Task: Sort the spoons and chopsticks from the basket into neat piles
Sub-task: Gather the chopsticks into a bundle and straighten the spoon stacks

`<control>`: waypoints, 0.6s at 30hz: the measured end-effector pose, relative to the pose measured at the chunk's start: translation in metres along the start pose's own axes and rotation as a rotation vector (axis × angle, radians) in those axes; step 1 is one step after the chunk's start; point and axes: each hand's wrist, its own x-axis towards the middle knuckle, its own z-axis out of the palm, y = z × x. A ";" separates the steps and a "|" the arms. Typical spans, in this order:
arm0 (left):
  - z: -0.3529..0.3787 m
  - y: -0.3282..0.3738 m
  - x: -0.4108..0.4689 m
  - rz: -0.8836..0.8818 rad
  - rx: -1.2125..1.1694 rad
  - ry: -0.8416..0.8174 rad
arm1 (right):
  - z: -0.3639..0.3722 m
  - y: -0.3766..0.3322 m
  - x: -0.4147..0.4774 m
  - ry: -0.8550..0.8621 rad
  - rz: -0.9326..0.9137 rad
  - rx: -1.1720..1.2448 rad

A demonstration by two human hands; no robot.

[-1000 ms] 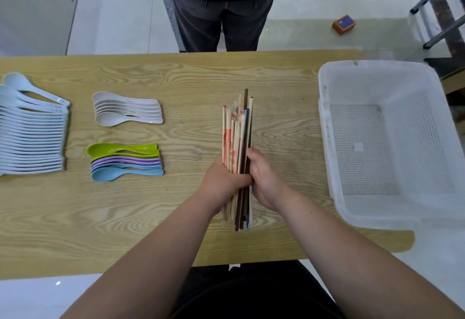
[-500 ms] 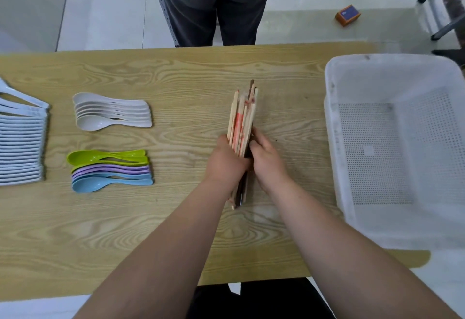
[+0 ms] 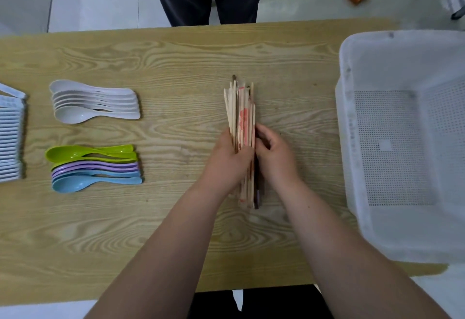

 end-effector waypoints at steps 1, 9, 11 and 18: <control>0.002 -0.002 0.001 0.027 0.029 0.033 | -0.001 0.001 -0.001 0.006 -0.019 -0.058; 0.010 -0.029 0.006 0.168 0.281 0.217 | -0.004 0.001 -0.013 0.060 -0.267 -0.388; 0.009 -0.034 0.004 0.184 0.233 0.230 | -0.003 0.007 -0.016 0.009 -0.308 -0.458; 0.015 -0.041 -0.002 0.278 0.145 0.170 | 0.003 0.029 -0.011 0.108 -0.499 -0.690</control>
